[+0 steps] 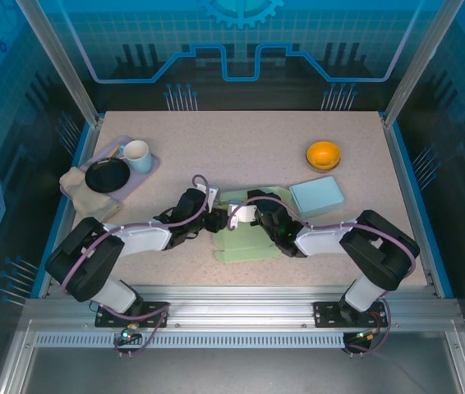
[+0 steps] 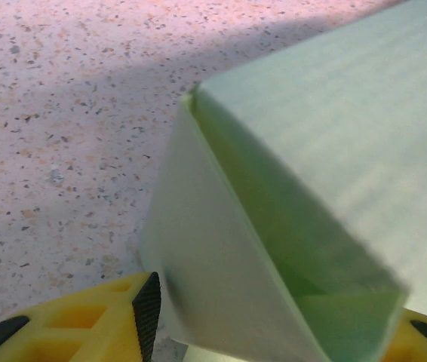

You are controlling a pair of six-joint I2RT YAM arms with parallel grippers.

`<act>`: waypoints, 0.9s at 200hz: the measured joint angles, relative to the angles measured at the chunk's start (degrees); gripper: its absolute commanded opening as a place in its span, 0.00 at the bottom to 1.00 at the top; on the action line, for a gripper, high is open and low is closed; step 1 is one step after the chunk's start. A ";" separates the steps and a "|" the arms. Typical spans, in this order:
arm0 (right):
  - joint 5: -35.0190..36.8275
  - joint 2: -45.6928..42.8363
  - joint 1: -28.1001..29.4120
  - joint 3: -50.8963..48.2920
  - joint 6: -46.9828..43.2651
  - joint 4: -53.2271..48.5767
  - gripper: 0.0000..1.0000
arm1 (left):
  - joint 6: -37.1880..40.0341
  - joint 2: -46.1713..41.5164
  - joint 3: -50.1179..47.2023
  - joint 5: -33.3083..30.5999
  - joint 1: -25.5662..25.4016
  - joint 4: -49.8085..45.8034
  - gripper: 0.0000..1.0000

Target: Fold the paper box

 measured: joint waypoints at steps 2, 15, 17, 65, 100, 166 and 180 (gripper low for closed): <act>0.00 -0.02 0.02 0.00 0.00 0.02 0.00 | -0.02 0.07 0.09 -0.15 -0.02 0.00 0.47; 0.11 -0.09 0.04 0.00 0.28 -0.02 0.00 | -0.46 0.68 0.59 -1.84 -0.50 -0.02 0.47; 0.15 -0.09 0.04 0.00 0.37 -0.02 0.00 | -0.46 0.72 0.66 -2.16 -0.63 0.02 0.46; 0.66 -0.15 0.04 0.00 1.31 0.02 0.00 | -0.87 2.34 2.43 -9.20 -2.16 -0.11 0.44; 0.52 -0.39 0.02 0.26 3.04 -0.96 0.00 | -0.70 3.34 3.02 -13.07 -2.19 -0.02 0.41; -4.39 -1.25 -2.40 5.42 7.93 -11.50 0.00 | 4.63 4.09 3.08 -14.16 -3.15 3.02 0.44; -5.70 -1.27 -3.30 6.45 8.52 -13.31 0.00 | 5.73 4.09 3.08 -13.97 -3.15 3.80 0.44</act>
